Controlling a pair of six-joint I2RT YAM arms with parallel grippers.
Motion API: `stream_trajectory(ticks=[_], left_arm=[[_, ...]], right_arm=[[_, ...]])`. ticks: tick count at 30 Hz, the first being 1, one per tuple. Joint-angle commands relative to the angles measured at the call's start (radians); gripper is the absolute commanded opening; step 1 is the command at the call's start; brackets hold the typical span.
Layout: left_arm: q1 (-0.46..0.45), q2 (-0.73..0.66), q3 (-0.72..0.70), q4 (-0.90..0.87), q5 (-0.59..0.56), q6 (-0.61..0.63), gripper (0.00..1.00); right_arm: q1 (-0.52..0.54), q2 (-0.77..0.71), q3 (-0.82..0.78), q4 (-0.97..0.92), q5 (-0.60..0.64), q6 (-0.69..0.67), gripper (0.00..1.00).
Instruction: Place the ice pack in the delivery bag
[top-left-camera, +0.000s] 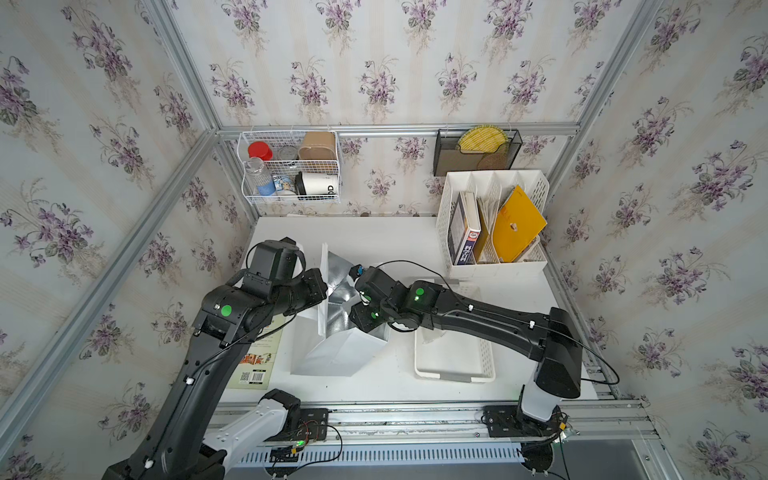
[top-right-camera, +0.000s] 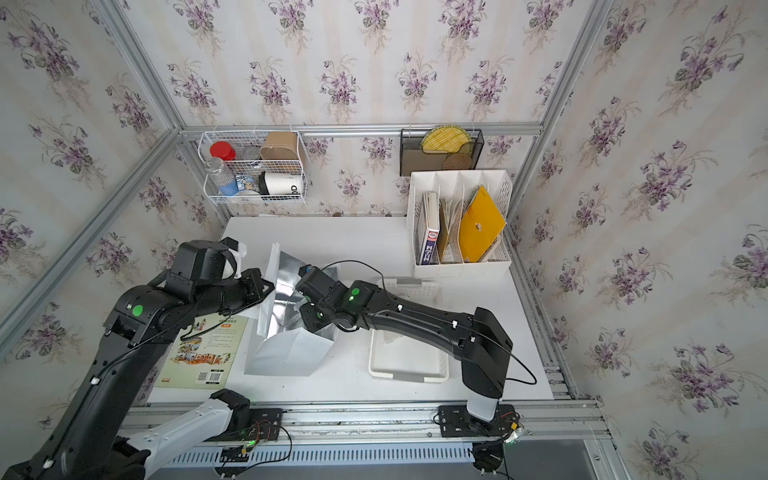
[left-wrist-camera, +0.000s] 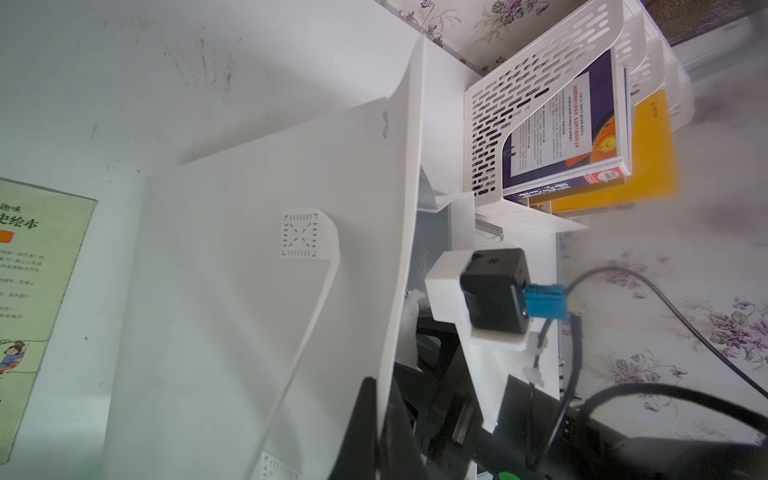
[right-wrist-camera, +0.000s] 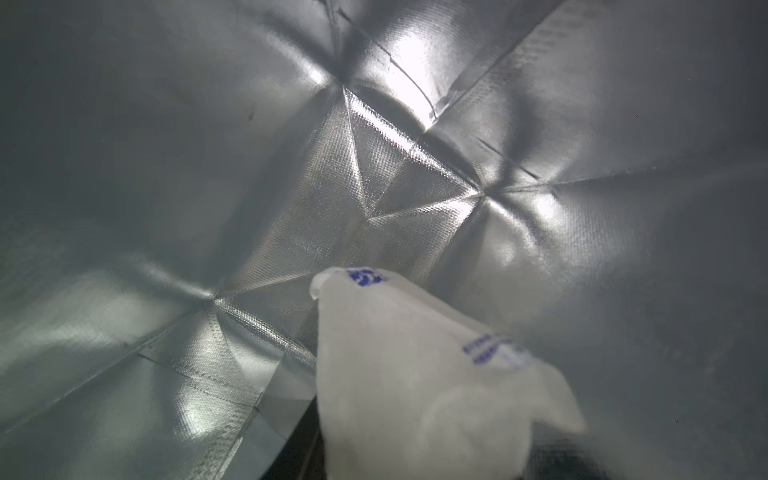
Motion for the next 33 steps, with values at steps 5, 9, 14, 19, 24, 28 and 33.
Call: stream_trajectory(ticks=[5, 9, 14, 19, 24, 28, 33], left_arm=[[0.0, 0.001, -0.025, 0.081, 0.065, 0.052, 0.0], [0.001, -0.005, -0.026, 0.096, 0.085, 0.065, 0.0], [0.0, -0.017, -0.03, 0.104, 0.093, 0.074, 0.0], [0.0, -0.025, -0.041, 0.114, 0.093, 0.08, 0.0], [0.0, -0.029, -0.062, 0.14, 0.124, 0.082, 0.0], [0.0, -0.03, -0.063, 0.141, 0.124, 0.089, 0.0], [0.0, -0.038, -0.065, 0.144, 0.128, 0.098, 0.0]], right_arm=[[0.006, -0.01, 0.031, 0.031, 0.05, -0.038, 0.3], [0.006, 0.008, 0.062, -0.006, 0.058, -0.071, 0.29], [0.008, 0.041, 0.102, -0.045, 0.036, -0.105, 0.17], [0.007, 0.087, 0.109, -0.064, -0.005, -0.121, 0.14], [0.007, 0.147, 0.128, -0.074, -0.035, -0.127, 0.15], [0.004, 0.179, 0.142, -0.068, -0.056, -0.127, 0.15], [-0.014, 0.167, 0.138, -0.054, -0.037, -0.113, 0.15]])
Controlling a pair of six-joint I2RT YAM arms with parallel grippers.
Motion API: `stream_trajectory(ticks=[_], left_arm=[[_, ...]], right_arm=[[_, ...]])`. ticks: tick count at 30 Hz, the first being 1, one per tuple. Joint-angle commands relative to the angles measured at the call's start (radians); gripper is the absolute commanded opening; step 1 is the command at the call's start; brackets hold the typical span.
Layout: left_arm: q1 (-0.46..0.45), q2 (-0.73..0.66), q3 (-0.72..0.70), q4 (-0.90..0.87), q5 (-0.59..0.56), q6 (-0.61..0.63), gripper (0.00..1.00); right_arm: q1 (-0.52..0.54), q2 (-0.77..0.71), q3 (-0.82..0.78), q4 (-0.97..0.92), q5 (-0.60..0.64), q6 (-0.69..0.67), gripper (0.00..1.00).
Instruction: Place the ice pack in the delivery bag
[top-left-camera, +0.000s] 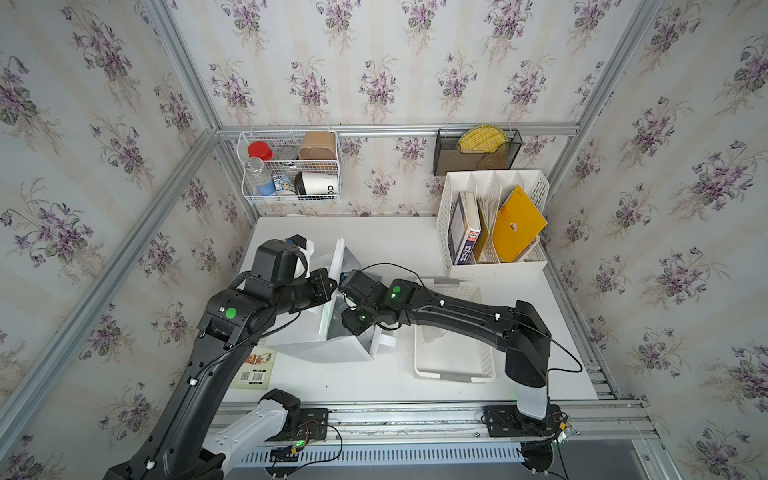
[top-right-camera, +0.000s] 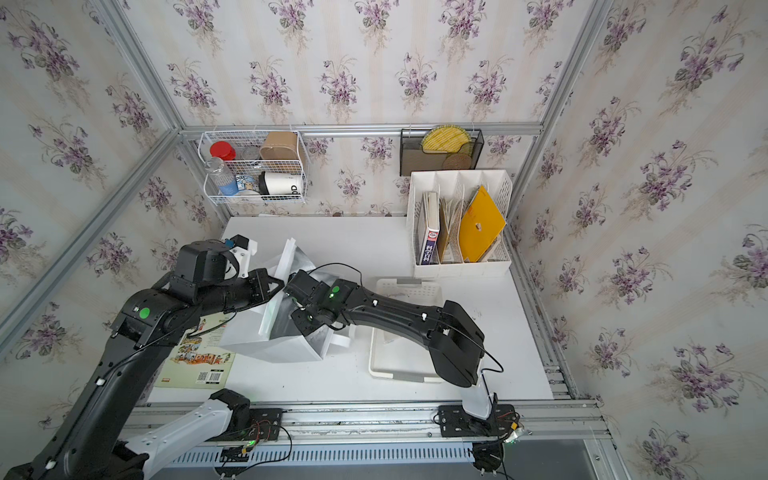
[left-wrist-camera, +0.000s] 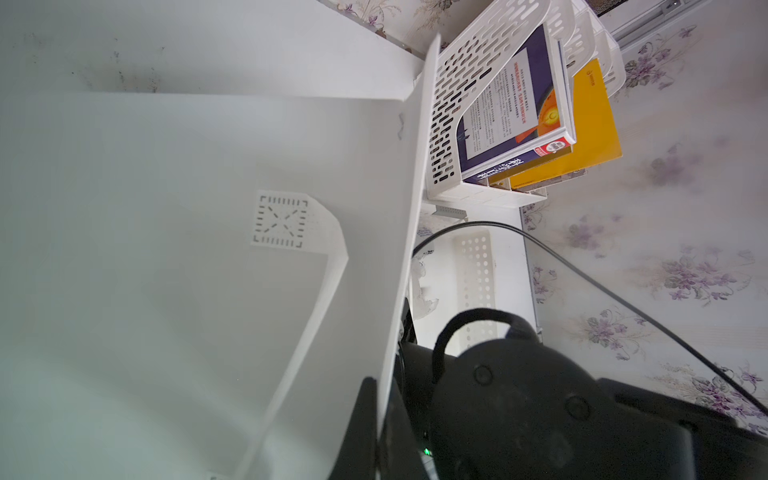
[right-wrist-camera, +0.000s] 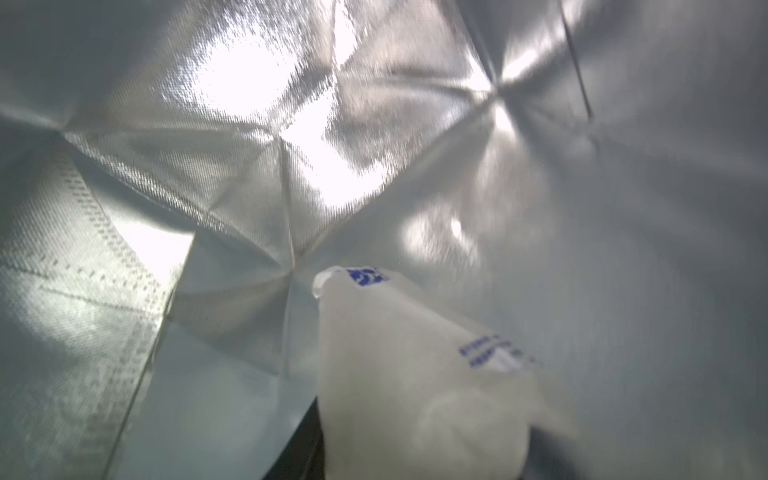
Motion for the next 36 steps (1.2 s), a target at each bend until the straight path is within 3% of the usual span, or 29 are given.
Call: stream_trajectory(ticks=[1, 7, 24, 29, 36], left_arm=[[0.0, -0.004, 0.0, 0.032, 0.006, 0.023, 0.0], [0.0, -0.002, -0.003, 0.043, 0.033, 0.017, 0.0], [0.001, 0.013, -0.039, 0.158, 0.18, -0.08, 0.0], [0.0, 0.01, -0.044, 0.159, 0.174, -0.089, 0.0], [0.0, 0.01, -0.049, 0.152, 0.159, -0.089, 0.0]], right_arm=[[-0.015, -0.039, -0.013, 0.039, 0.006, 0.007, 0.15], [-0.034, -0.113, -0.092, 0.122, -0.076, 0.026, 0.16], [-0.032, 0.002, -0.077, 0.189, -0.145, 0.097, 0.17], [-0.032, 0.035, -0.068, 0.211, -0.138, 0.114, 0.25], [-0.034, 0.072, -0.054, 0.19, -0.101, 0.124, 0.47]])
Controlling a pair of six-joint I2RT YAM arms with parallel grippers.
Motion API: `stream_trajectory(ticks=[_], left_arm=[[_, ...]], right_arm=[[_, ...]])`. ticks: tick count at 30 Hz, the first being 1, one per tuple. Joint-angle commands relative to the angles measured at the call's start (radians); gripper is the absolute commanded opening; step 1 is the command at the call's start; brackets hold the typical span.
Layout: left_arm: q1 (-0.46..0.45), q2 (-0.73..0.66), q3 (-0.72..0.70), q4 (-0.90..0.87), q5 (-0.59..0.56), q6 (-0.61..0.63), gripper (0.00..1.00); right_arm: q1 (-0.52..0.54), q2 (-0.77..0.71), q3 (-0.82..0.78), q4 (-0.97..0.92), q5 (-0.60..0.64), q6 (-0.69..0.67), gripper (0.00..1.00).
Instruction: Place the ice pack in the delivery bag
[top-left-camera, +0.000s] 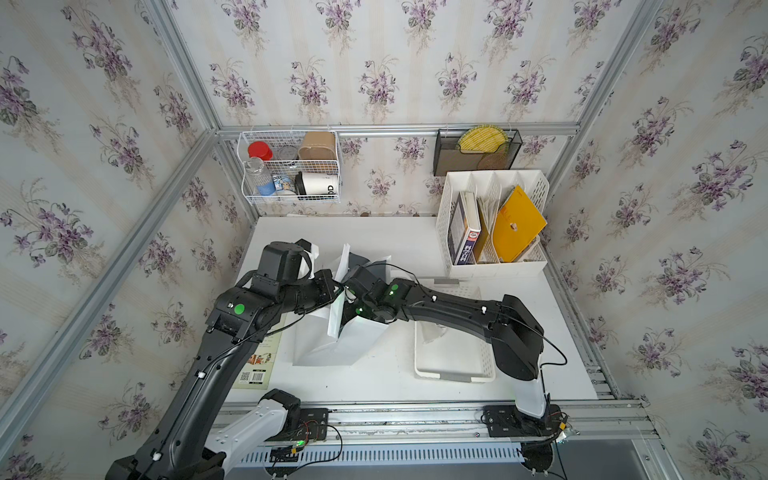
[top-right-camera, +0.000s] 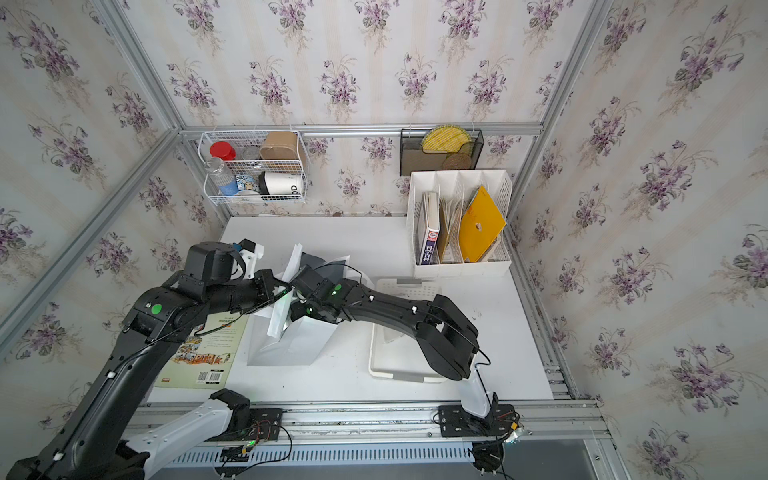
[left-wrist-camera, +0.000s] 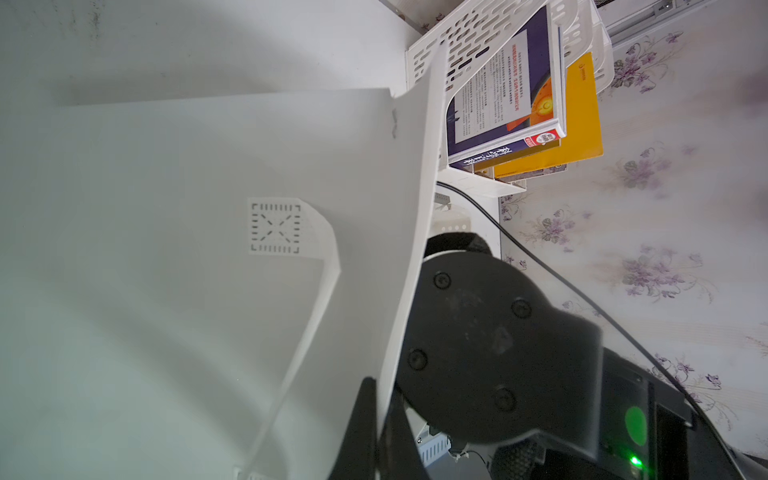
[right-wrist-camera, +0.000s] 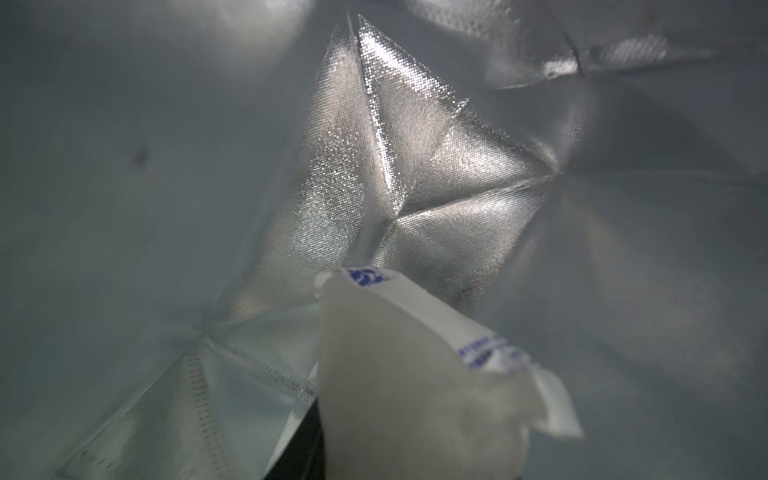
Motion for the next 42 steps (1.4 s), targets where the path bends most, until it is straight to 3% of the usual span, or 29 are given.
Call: stream_trajectory(ticks=[1, 6, 10, 21, 35, 39, 42], left_arm=[[-0.002, -0.003, 0.005, 0.115, 0.067, 0.003, 0.0], [-0.002, -0.003, 0.014, 0.097, 0.039, 0.01, 0.0], [-0.002, -0.004, 0.023, 0.084, 0.018, 0.016, 0.0], [-0.002, -0.004, 0.043, 0.047, -0.081, 0.035, 0.0], [-0.002, 0.012, 0.044, 0.058, -0.08, 0.061, 0.0], [-0.002, 0.022, 0.064, 0.05, -0.08, 0.084, 0.0], [-0.002, 0.029, 0.075, 0.046, -0.077, 0.093, 0.0]], right_arm=[[0.007, 0.002, 0.0, -0.019, 0.021, 0.01, 0.54], [0.006, -0.038, -0.014, -0.022, 0.047, 0.006, 0.82], [0.007, -0.083, -0.03, -0.024, 0.074, 0.006, 0.92], [0.007, -0.324, -0.116, -0.05, 0.21, 0.017, 0.92], [-0.021, -0.876, -0.485, -0.124, 0.558, 0.171, 0.97], [-0.123, -1.002, -0.623, -0.142, 0.525, 0.207, 0.98], [-0.234, -1.051, -0.722, -0.127, 0.424, 0.214, 0.97]])
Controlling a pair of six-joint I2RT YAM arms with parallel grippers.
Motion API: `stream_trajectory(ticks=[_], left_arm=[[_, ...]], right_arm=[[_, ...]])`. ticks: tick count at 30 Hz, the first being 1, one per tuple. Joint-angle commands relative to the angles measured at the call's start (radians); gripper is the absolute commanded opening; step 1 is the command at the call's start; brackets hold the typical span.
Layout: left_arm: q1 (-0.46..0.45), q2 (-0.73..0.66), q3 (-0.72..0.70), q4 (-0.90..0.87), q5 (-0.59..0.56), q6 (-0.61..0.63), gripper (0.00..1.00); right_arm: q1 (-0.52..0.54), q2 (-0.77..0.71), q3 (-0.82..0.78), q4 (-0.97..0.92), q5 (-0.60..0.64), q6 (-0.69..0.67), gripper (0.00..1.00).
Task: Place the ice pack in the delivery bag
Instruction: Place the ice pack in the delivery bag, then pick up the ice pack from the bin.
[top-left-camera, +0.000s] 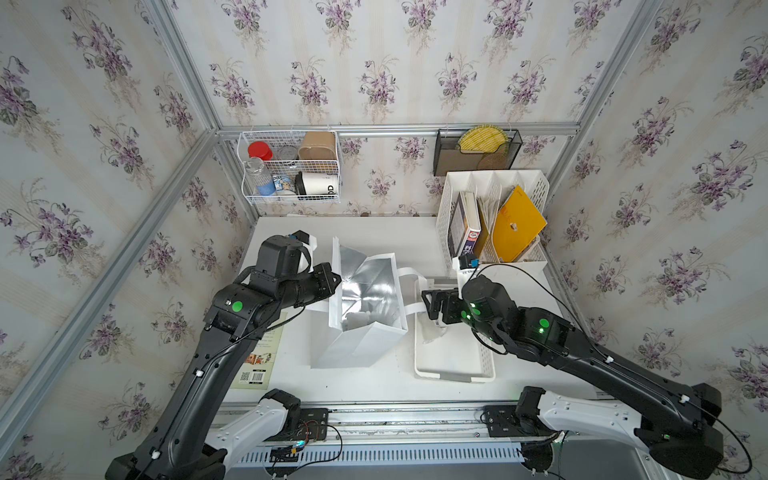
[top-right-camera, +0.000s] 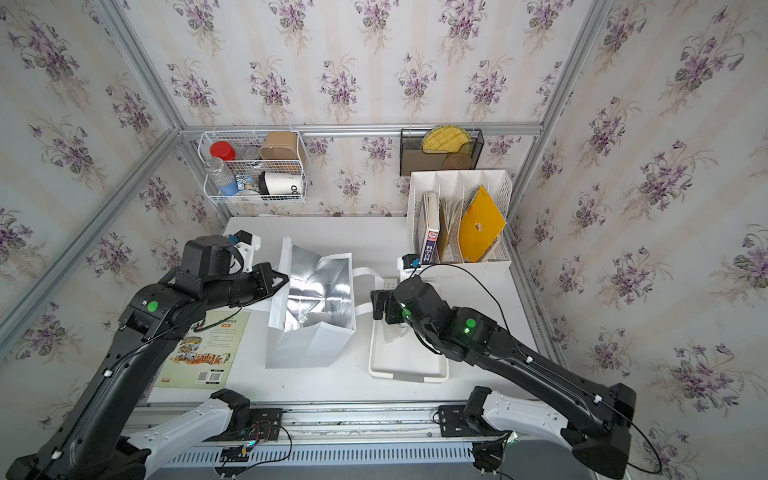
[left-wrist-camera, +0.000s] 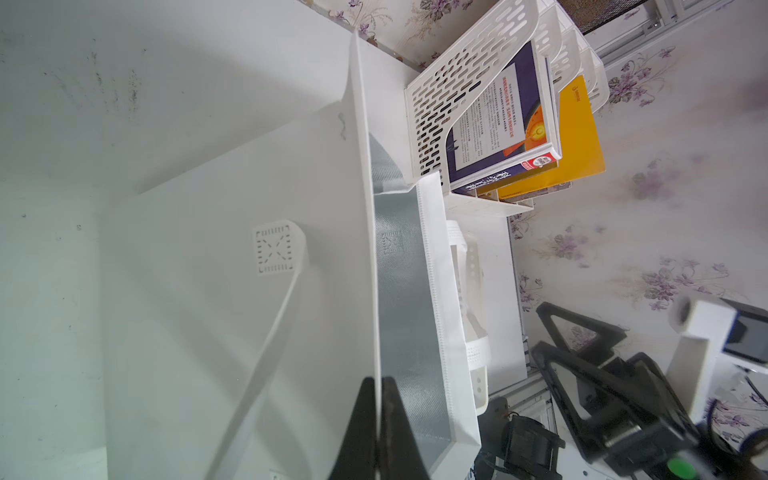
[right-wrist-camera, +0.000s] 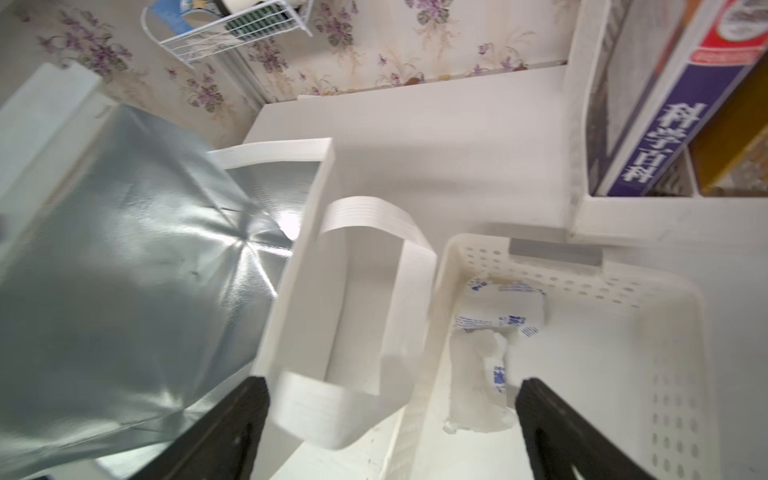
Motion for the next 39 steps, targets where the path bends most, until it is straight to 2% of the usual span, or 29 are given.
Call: stream_trajectory(ticks=[1, 4, 8, 11, 19, 39], left_arm=[[0.0, 0.006, 0.015, 0.026, -0.002, 0.031, 0.0], [0.0, 0.009, 0.015, 0.026, 0.001, 0.027, 0.0], [0.001, 0.006, -0.002, 0.041, 0.022, 0.016, 0.0], [0.001, 0.007, -0.003, 0.038, 0.024, 0.017, 0.0], [0.001, -0.001, -0.012, 0.034, 0.037, 0.014, 0.0], [0.001, -0.014, -0.036, 0.031, 0.04, 0.002, 0.0]], right_arm=[[-0.101, -0.029, -0.095, 0.003, -0.097, 0.03, 0.97], [-0.165, -0.008, -0.17, 0.037, -0.177, 0.025, 0.95], [-0.179, 0.067, -0.229, 0.111, -0.246, 0.009, 0.89], [-0.179, 0.133, -0.247, 0.167, -0.29, 0.0, 0.88], [-0.18, 0.295, -0.236, 0.221, -0.296, -0.021, 0.87], [-0.181, 0.513, -0.214, 0.24, -0.296, -0.058, 0.85]])
